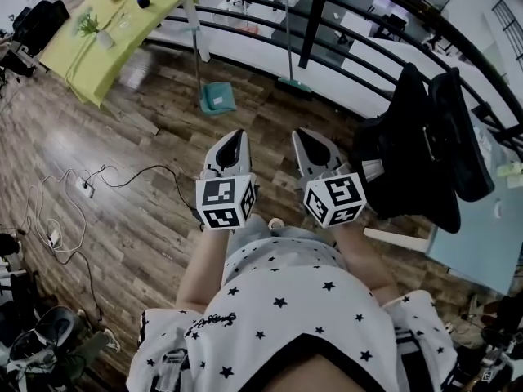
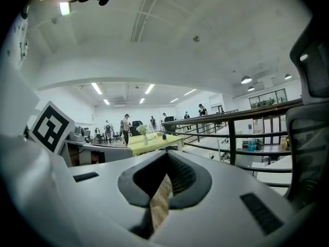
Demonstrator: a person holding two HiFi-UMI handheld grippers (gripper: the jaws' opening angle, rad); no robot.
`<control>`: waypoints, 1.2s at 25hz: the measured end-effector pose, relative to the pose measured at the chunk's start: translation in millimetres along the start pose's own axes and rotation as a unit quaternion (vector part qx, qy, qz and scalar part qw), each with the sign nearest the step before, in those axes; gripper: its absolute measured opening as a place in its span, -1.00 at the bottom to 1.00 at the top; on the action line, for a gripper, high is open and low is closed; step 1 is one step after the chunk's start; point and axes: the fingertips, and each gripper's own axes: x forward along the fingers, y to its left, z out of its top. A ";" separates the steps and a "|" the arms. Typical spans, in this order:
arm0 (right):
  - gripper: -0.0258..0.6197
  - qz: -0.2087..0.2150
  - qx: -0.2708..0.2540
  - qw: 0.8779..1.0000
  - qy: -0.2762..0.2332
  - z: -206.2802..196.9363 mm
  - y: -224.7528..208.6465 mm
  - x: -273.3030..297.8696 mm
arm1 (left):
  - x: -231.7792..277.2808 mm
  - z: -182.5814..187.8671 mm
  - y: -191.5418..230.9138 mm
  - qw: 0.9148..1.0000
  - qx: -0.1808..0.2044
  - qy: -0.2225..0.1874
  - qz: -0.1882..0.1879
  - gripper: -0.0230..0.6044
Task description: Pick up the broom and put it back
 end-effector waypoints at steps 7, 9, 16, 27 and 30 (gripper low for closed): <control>-0.94 -0.001 0.000 1.000 0.015 -4.3 -17.9 12.7 | 17.8 0.7 -1.8 1.000 -0.005 0.005 0.003 -0.89; -0.94 -0.002 0.002 1.000 0.021 -7.7 -23.4 21.7 | 26.8 0.0 2.7 1.000 -0.003 0.009 0.004 -0.89; -0.94 -0.007 0.006 1.000 0.023 -3.1 -47.6 76.6 | 82.2 12.5 32.5 1.000 0.000 0.014 -0.005 -0.89; -0.94 -0.026 0.020 0.999 0.011 28.8 -92.5 207.6 | 201.1 56.1 103.6 0.999 0.012 0.023 -0.037 -0.89; -0.94 -0.035 0.025 0.999 0.004 43.9 -104.9 243.4 | 233.0 70.2 124.3 0.999 0.015 0.026 -0.043 -0.89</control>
